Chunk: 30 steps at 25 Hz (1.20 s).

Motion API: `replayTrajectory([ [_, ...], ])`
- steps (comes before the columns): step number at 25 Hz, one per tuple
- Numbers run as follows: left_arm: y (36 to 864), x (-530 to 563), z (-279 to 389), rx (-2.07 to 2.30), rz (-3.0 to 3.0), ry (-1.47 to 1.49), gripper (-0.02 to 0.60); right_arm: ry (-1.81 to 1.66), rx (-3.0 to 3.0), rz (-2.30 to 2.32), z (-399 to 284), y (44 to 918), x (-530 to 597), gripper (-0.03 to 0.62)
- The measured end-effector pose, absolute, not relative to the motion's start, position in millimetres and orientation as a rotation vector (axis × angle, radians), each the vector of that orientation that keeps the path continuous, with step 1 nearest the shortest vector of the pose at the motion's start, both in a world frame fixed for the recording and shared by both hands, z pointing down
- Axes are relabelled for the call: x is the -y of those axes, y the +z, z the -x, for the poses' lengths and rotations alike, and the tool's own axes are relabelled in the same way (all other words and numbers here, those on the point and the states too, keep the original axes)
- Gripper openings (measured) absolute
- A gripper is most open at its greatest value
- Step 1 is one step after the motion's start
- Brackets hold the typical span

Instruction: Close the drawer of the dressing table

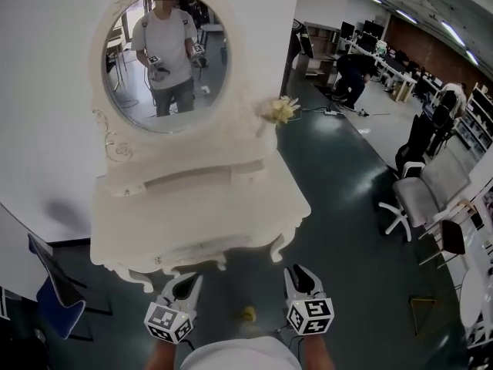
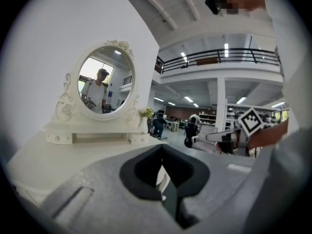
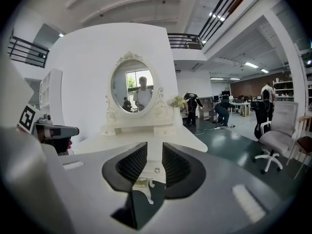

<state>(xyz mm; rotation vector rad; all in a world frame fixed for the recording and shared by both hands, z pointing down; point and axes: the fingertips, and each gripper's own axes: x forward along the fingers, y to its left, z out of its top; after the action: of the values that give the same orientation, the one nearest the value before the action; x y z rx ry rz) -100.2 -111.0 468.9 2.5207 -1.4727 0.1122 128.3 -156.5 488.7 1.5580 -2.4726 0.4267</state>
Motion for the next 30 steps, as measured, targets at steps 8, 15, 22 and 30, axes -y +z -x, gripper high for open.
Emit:
replayTrajectory([
  [8,470.7,206.0,73.0,1.499,-2.499,0.113,-0.002,0.455,2.483,-1.492,-146.0,502.3,257.0,0.086],
  [15,465.0,247.2,75.7,1.570,-2.481,0.172,-0.002,0.480,2.547,-1.419,-134.4,497.4,314.9,0.086],
  [22,466.0,269.9,103.5,1.612,-2.395,0.128,-0.002,0.492,2.537,-1.385,-116.8,497.8,345.6,0.086],
  [30,474.2,325.1,138.1,1.575,-2.397,0.123,-0.002,0.479,2.497,-1.434,-93.8,504.3,390.6,0.086],
])
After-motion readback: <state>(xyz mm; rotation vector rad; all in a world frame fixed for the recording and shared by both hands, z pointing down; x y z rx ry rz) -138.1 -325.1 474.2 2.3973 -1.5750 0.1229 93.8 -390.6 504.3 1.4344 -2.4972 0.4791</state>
